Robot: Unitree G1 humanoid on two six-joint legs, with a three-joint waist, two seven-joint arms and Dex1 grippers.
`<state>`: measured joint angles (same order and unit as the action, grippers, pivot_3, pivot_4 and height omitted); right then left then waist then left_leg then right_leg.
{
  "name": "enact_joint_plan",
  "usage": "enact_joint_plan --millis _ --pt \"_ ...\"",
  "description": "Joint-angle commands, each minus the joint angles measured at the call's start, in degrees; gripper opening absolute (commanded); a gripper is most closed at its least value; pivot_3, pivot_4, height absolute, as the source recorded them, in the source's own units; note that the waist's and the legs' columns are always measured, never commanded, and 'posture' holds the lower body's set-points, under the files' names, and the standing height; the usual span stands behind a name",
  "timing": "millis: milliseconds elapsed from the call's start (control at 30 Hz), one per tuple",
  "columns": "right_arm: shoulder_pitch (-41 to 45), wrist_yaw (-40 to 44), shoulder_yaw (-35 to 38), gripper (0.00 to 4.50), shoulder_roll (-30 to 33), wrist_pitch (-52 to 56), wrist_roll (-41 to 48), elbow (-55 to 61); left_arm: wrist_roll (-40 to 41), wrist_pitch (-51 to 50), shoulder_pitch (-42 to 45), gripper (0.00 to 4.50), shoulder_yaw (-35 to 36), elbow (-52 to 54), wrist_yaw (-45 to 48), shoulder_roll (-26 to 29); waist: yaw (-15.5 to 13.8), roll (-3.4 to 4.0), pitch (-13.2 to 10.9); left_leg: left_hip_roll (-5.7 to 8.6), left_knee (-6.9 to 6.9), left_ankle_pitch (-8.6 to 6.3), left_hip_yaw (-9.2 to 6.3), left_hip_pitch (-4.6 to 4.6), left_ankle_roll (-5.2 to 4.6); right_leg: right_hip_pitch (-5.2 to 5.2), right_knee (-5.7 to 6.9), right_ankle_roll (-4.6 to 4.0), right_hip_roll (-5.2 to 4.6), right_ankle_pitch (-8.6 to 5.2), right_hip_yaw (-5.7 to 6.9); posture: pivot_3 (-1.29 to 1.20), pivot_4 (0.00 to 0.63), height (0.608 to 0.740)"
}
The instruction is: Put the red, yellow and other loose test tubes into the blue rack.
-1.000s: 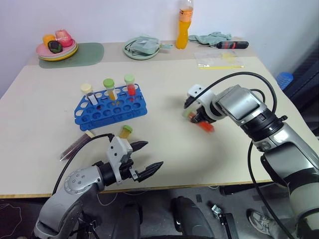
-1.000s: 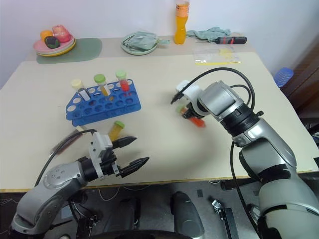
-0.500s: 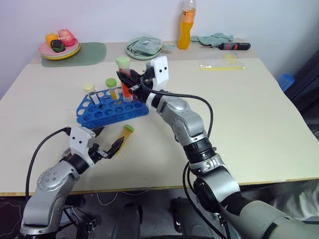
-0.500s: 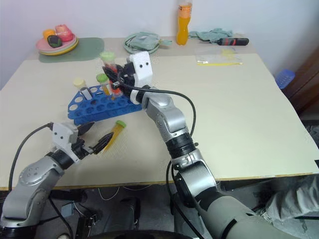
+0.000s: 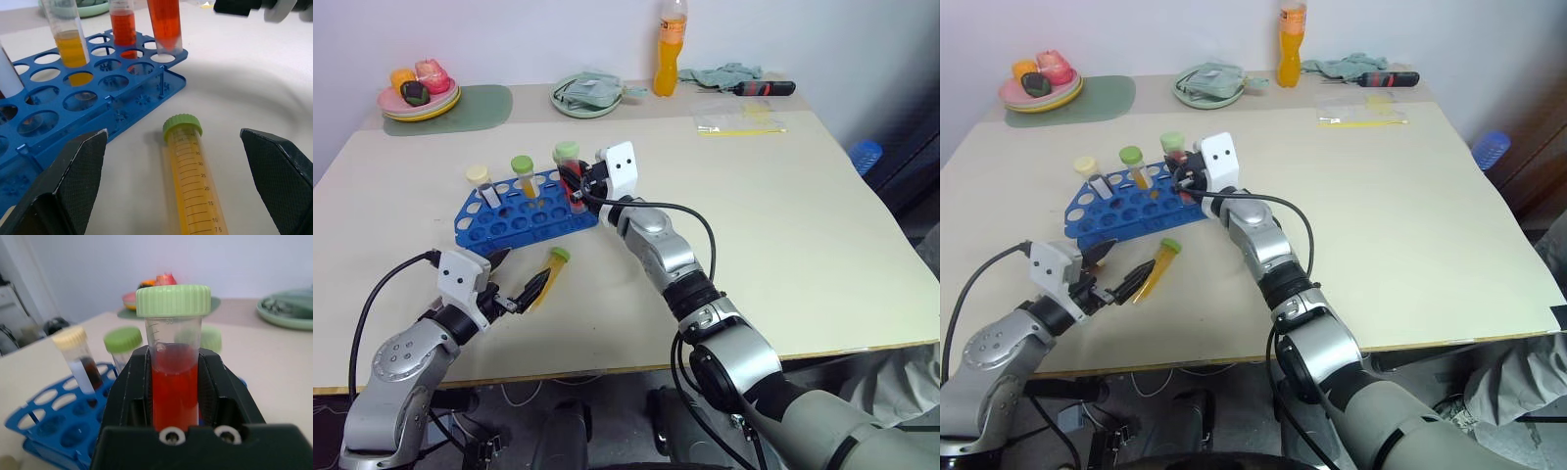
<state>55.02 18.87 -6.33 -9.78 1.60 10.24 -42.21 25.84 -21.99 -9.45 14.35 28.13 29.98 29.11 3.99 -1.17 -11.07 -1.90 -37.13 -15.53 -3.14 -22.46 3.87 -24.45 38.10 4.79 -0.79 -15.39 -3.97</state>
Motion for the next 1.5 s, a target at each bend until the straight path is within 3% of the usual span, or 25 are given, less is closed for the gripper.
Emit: enact_joint_plan --millis 33,600,1200,1500 --pt "4.0 -0.9 0.2 0.76 -4.4 -3.1 -0.9 -1.8 0.4 1.0 -0.2 4.50 0.6 1.1 0.6 0.0 0.0 0.00 0.0 0.00 0.00 0.00 0.00 0.01 0.00 0.00 0.00 0.00 0.00 0.00 0.00 0.00 0.150 0.740" --pt "8.4 -2.4 1.2 0.76 -7.2 -13.2 -2.0 -14.1 -0.3 3.3 -0.7 4.50 0.2 -1.2 2.7 -0.7 0.0 0.02 0.0 0.00 0.00 0.00 0.00 0.01 0.00 0.00 0.00 0.00 0.00 0.00 0.00 0.00 0.150 0.740" --pt "0.7 3.8 -0.6 0.76 -7.9 -20.4 -2.4 -14.4 0.3 1.2 0.2 4.50 0.0 0.8 1.6 -0.3 0.0 0.03 0.0 0.00 0.01 0.00 0.00 0.01 0.00 0.00 0.00 0.00 0.00 0.00 0.00 0.00 0.150 0.740" --pt "0.5 2.0 -0.3 0.76 -7.6 -21.9 -3.5 -17.5 0.8 -1.5 0.5 4.50 0.0 3.7 0.2 -0.2 0.0 0.03 0.0 0.00 0.02 0.00 0.00 0.02 0.00 0.00 0.00 0.00 0.00 0.00 -0.01 0.00 0.150 0.740"
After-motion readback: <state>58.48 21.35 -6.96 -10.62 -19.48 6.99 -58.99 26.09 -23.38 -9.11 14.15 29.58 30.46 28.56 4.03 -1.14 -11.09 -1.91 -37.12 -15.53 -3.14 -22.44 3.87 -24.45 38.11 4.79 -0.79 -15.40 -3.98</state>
